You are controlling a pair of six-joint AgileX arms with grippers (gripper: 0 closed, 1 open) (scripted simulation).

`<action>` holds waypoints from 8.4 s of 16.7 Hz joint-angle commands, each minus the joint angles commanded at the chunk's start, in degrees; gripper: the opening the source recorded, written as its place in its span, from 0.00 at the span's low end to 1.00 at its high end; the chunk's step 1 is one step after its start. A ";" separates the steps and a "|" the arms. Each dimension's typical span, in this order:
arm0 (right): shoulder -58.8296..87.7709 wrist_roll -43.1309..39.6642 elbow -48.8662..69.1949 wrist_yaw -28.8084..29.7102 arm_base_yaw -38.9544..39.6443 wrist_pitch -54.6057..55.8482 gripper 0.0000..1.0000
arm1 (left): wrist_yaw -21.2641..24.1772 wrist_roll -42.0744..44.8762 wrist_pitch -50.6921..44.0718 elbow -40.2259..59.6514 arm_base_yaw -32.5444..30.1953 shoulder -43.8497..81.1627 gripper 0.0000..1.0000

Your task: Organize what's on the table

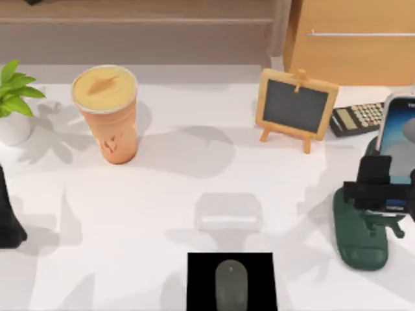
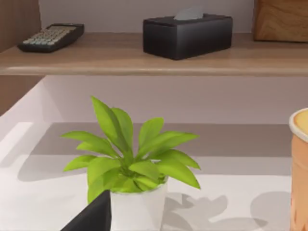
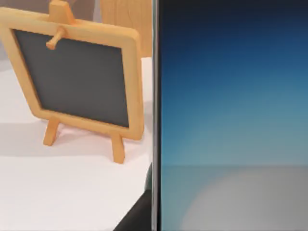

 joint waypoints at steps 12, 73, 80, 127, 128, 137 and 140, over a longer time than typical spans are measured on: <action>0.00 0.00 0.00 0.00 0.00 0.00 0.83 | 0.00 0.00 0.00 0.00 0.00 0.00 1.00; -54.45 -26.34 -29.69 -41.47 -44.05 11.55 1.00 | -2.80 -0.15 2.00 0.19 -4.02 5.94 1.00; -54.45 -26.34 -29.69 -41.47 -44.05 11.55 1.00 | -13.31 -0.88 21.66 3.47 -17.61 37.24 1.00; -54.45 -26.34 -29.69 -41.47 -44.05 11.55 1.00 | -22.85 -2.29 82.87 31.40 -25.83 120.12 0.02; -54.45 -26.34 -29.69 -41.47 -44.05 11.55 1.00 | -22.85 -2.29 82.87 31.40 -25.83 120.12 0.00; -54.45 -26.34 -29.69 -41.47 -44.05 11.55 1.00 | -22.86 -2.20 82.69 31.33 -25.90 119.88 0.00; -54.45 -26.34 -29.69 -41.47 -44.05 11.55 1.00 | -22.88 -2.19 81.62 31.27 -25.90 118.75 0.00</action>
